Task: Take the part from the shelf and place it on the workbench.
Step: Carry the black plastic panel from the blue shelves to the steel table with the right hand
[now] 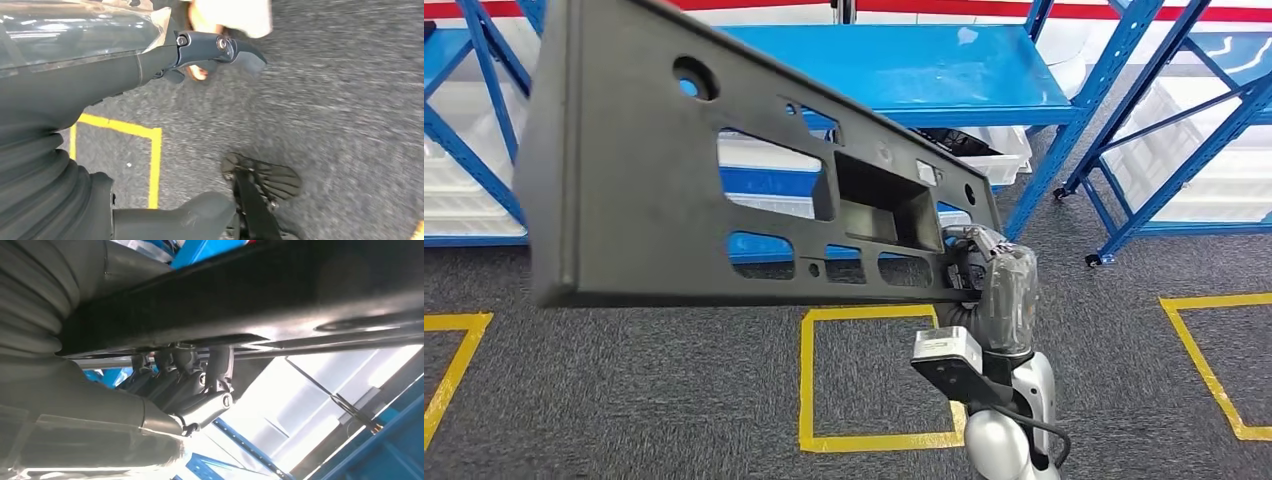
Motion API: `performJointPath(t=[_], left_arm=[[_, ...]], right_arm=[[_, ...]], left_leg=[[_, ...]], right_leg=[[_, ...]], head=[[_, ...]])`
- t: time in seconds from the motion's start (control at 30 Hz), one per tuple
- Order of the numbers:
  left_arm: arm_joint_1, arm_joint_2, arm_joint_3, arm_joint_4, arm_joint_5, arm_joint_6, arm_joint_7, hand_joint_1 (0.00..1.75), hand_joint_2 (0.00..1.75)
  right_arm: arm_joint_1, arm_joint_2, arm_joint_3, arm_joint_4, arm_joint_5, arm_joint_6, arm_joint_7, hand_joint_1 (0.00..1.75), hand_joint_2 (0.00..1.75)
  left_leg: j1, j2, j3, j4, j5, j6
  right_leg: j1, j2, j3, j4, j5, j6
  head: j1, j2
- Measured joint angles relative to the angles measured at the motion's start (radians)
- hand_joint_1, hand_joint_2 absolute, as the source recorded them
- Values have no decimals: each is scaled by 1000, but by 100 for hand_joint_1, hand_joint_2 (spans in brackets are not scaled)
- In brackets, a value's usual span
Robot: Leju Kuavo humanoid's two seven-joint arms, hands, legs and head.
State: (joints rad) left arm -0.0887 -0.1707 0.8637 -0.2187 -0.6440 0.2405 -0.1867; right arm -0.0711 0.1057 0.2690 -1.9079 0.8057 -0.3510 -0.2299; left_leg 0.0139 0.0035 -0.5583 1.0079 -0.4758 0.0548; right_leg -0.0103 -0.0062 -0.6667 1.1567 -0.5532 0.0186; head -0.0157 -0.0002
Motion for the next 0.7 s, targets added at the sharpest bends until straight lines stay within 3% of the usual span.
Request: performJointPath(t=[0.03,0.07,0.1,0.13,0.2,0.27,0.3,0.33,0.37,0.4,0.43,0.5,0.53,0.57,0.6,0.63,0.7], left_arm=[[0,0,0,0,-7,1,6,0,175],[0,1,0,0,-16,1,11,0,175],[0,1,0,0,-24,2,15,0,175],[0,1,0,0,-31,2,17,0,175],[0,1,0,0,-37,2,13,0,175],[0,1,0,-1,-32,-3,1,0,175],[0,1,0,-2,-26,-6,-5,0,175],[0,1,1,-2,-17,-9,-8,0,175],[1,1,4,-2,-8,-13,-9,0,175],[1,1,9,-2,2,-16,-9,0,175],[1,1,14,-1,9,-19,-7,0,175],[2,1,22,-1,12,-23,-5,0,175],[2,0,23,-1,7,-25,-6,0,175],[2,0,24,-1,0,-30,-11,0,175],[2,0,23,-1,-8,-35,-19,0,175],[2,0,23,-1,-16,-41,-27,0,175],[2,1,23,-1,-28,-49,-40,0,175]], right_arm=[[0,-3,-3,6,-9,-6,-3,175,175],[1,-6,-7,10,-18,-12,-4,175,175],[3,-10,-11,15,-26,-17,-4,175,175],[5,-13,-15,18,-36,-20,-3,175,175],[7,-20,-21,22,-62,-17,-2,175,175],[0,-24,-25,27,-94,-3,-5,175,175],[-6,-25,-26,32,-108,7,-9,175,175],[-14,-25,-27,40,-120,16,-13,175,175],[-23,-26,-28,49,-128,23,-18,175,175],[-33,-25,-28,60,-133,27,-21,175,175],[-41,-25,-28,70,-135,29,-24,175,175],[-53,-25,-29,86,-133,26,-26,175,175],[-57,-25,-29,91,-129,22,-26,175,175],[-59,-26,-29,94,-124,16,-26,175,175],[-60,-27,-29,96,-120,9,-25,175,175],[-60,-30,-29,96,-116,2,-25,175,175],[-60,-39,-30,96,-111,-8,-23,175,175]], left_leg=[[-1,1,-17,1,13,2],[-1,2,-33,1,26,2],[-1,2,-50,1,39,0],[-1,3,-65,2,51,-2],[-2,3,-92,2,74,-10],[-6,3,-109,2,98,-21],[-8,4,-114,0,110,-26],[-9,4,-117,-3,122,-31],[-8,5,-119,-5,128,-36],[-6,4,-125,1,116,-41],[-4,3,-133,22,85,-46],[0,-1,-161,125,-21,-55],[0,-2,-176,197,-66,-58],[0,-3,-186,261,-91,-61],[0,-3,-184,299,-91,-62],[1,-3,-165,302,-73,-62],[1,-5,-76,201,-29,-55]], right_leg=[[-1,0,-15,65,-37,-2],[-3,1,-19,118,-55,3],[-4,1,-12,146,-52,13],[-5,1,12,139,-33,26],[-7,1,106,27,8,42],[-2,4,207,-127,4,35],[1,6,230,-173,-5,29],[6,7,233,-193,-7,24],[0,7,223,-191,-1,16],[-5,6,213,-190,8,8],[-10,3,206,-189,18,-5],[-11,-2,190,-188,40,-26],[-7,-4,178,-185,50,-32],[-5,-5,164,-182,59,-33],[-3,-6,148,-177,68,-32],[-2,-7,133,-171,74,-30],[-2,-6,107,-156,82,-25]], head=[[2,0],[3,0],[3,0],[4,0],[4,0],[4,0],[4,0],[4,0],[3,0],[1,0],[-1,0],[-4,0],[-4,0],[-4,0],[-4,0],[-4,0],[-5,0]])
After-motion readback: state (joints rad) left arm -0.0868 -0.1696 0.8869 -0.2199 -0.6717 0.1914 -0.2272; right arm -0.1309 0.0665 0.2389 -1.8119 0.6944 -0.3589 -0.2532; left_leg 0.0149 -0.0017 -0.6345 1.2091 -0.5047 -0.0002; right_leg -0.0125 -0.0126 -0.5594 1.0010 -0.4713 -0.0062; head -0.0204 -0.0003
